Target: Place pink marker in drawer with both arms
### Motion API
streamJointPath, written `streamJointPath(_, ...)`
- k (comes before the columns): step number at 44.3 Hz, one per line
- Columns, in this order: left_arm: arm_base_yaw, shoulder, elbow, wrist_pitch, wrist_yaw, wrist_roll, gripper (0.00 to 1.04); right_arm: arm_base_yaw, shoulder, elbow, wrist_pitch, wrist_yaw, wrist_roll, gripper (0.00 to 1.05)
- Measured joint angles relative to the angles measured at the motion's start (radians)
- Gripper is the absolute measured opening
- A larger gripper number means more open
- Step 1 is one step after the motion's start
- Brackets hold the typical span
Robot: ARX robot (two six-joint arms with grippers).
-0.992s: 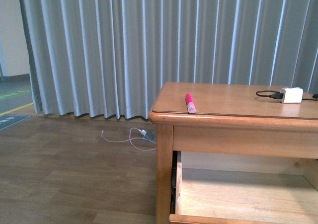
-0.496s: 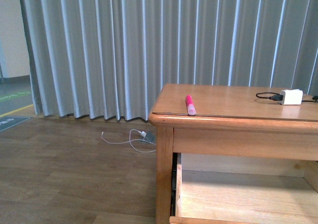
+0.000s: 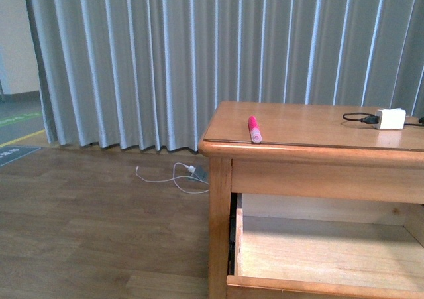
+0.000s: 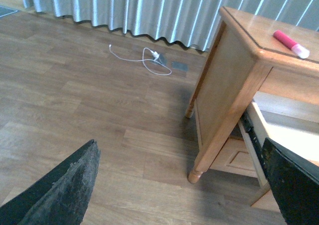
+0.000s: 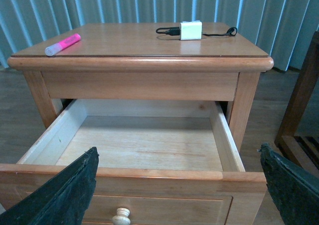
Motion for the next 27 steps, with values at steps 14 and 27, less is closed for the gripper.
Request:
streamJointPath(14, -0.084, 0.623, 0.331, 0.230, 0.077, 0.121, 0.99, 0.000, 0.000, 0.000, 0.000, 0.000, 0.000, 0.96)
streamJointPath(27, -0.143, 1.044, 0.680, 0.256, 0.092, 0.155, 0.99, 0.000, 0.000, 0.000, 0.000, 0.000, 0.000, 0.96)
